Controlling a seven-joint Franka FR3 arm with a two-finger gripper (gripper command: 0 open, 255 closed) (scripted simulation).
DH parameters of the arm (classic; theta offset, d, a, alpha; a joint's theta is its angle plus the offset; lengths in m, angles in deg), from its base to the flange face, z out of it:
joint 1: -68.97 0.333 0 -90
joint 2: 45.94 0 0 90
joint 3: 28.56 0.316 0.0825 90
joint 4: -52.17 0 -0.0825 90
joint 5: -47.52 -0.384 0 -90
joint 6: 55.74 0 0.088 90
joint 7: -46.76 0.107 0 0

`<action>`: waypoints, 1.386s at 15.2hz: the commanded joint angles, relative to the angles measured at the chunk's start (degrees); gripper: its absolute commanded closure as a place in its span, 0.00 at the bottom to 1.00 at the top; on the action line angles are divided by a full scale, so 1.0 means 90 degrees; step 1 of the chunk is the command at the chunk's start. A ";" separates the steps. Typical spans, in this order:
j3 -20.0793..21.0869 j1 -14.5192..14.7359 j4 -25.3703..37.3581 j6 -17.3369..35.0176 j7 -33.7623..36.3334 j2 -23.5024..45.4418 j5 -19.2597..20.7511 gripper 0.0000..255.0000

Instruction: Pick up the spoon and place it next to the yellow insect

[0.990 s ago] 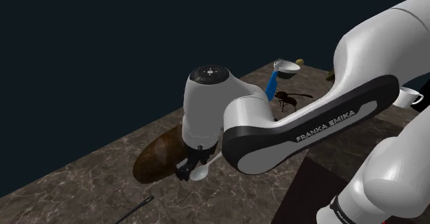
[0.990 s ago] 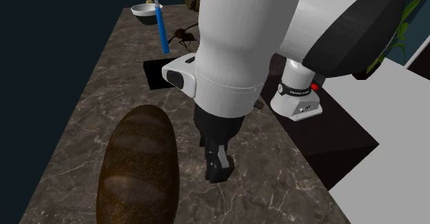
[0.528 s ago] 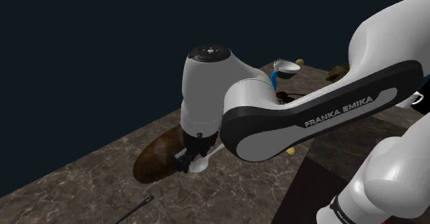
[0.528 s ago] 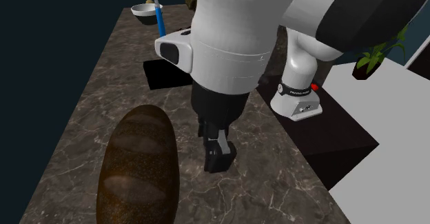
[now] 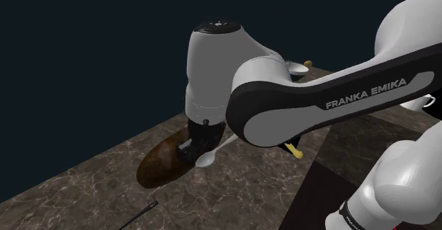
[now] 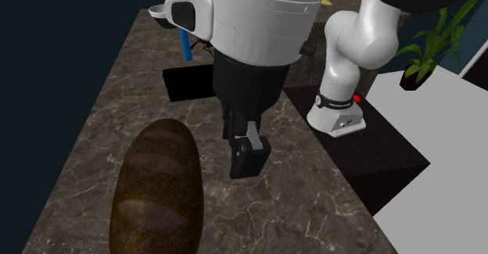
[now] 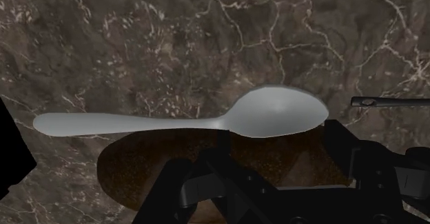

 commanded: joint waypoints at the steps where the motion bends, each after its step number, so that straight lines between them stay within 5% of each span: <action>1: -0.0033 0.0017 0.0122 -0.0191 -0.0049 -0.0084 -0.0060 1.00; 12: -0.0173 0.0019 0.0856 -0.1069 -0.0212 -0.0268 -0.0167 1.00; 21: -0.1540 -0.0039 -0.0467 -0.0968 -0.1959 -0.1582 -0.0706 1.00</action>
